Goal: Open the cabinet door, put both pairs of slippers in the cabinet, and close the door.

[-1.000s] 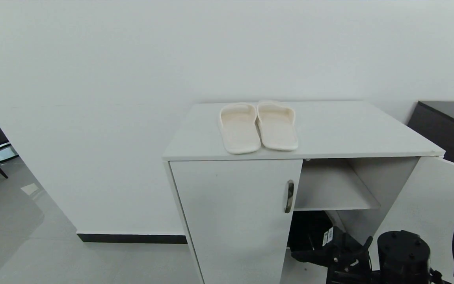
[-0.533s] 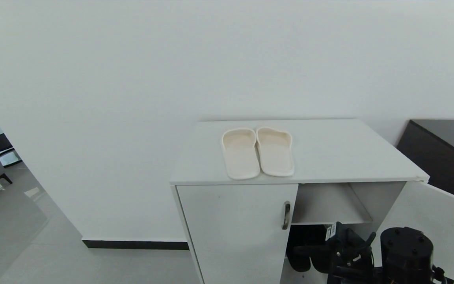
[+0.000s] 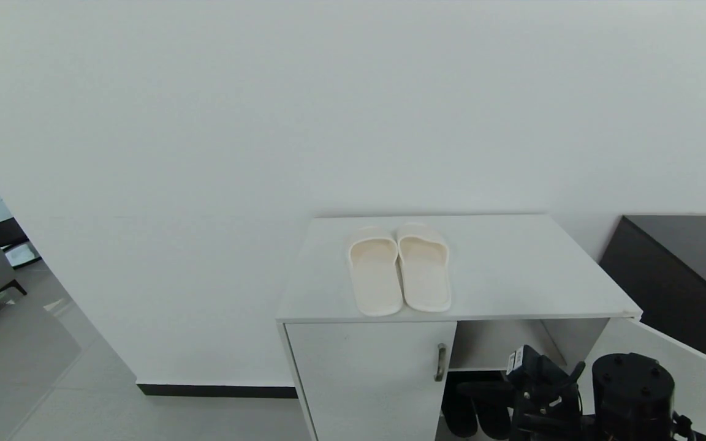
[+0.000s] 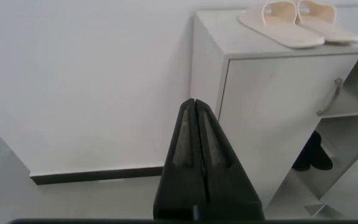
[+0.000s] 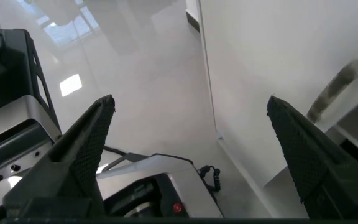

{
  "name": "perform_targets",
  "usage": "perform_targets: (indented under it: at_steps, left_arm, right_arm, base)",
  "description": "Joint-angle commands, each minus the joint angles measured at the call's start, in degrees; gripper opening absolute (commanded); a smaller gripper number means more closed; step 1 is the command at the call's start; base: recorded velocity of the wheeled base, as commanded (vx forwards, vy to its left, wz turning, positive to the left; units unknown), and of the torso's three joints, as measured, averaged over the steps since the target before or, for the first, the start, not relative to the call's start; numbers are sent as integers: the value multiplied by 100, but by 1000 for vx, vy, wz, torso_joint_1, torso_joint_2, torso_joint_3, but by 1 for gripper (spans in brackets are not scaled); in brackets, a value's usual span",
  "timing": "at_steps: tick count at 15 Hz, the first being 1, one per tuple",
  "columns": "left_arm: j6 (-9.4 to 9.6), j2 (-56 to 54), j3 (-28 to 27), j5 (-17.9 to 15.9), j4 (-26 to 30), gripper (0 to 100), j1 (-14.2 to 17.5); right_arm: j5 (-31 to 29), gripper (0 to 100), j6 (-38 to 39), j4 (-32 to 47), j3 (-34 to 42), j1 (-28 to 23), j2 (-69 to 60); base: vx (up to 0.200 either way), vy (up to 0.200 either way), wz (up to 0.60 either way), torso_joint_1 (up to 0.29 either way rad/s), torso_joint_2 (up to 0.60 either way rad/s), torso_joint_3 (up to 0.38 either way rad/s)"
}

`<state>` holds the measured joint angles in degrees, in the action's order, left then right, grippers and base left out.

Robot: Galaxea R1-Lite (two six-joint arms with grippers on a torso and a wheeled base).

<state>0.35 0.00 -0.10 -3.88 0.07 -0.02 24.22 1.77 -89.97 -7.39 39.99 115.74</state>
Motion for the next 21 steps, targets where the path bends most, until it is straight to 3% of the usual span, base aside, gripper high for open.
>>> perform_targets:
  at_steps: [1, 6, 7, 9, 11, 12, 13, 15, 16, 18, 21]
  left_arm:
    - [0, 9, 1, 1, 1, 0, 2]
    - [0, 9, 1, 1, 1, 0, 2]
    - [0, 9, 1, 1, 1, 0, -6]
    - [0, 9, 1, 1, 1, 0, 2]
    - [0, 9, 1, 1, 1, 0, -6]
    - [0, 9, 1, 1, 1, 0, 2]
    - [9, 9, 1, 1, 1, 0, -6]
    - [9, 9, 1, 1, 1, 0, 2]
    - [9, 9, 1, 1, 1, 0, 2]
    - [9, 9, 1, 1, 1, 0, 2]
    - [9, 9, 1, 1, 1, 0, -6]
  right_arm:
    - [4, 100, -1, -3, 0, 1, 19]
    - [-14, 100, -19, -3, 9, -8, 98]
    - [-269, 100, -142, -3, -26, -8, 177]
    - [-1649, 100, -511, -3, -193, 80, 353]
    - [-1719, 100, -467, 23, -588, 106, 151]
    - [-2220, 100, -344, 647, -1063, 211, -86]
    - [-3108, 100, -36, 1992, -1757, 405, -482]
    - [-3688, 100, 1159, 4848, -3550, 756, -877]
    - [-4303, 100, 1748, 6070, -4482, 985, -834]
    - [-5411, 100, 2003, 6878, -5792, 1178, -368]
    - [-5613, 100, 1774, 6843, -6301, 1073, 19]
  base:
    - [0, 0, 0, 266, -544, -281]
    - [0, 0, 0, 204, -410, -217]
    - [0, 0, 0, 173, -378, -198]
    - [0, 0, 0, 95, -202, -103]
    - [0, 0, 0, 0, 0, 0]
    - [0, 0, 0, 0, 0, 0]
    - [0, 0, 0, 0, 0, 0]
    - [0, 0, 0, 0, 0, 0]
    - [0, 0, 0, 0, 0, 0]
    - [0, 0, 0, 0, 0, 0]
    - [0, 0, 0, 0, 0, 0]
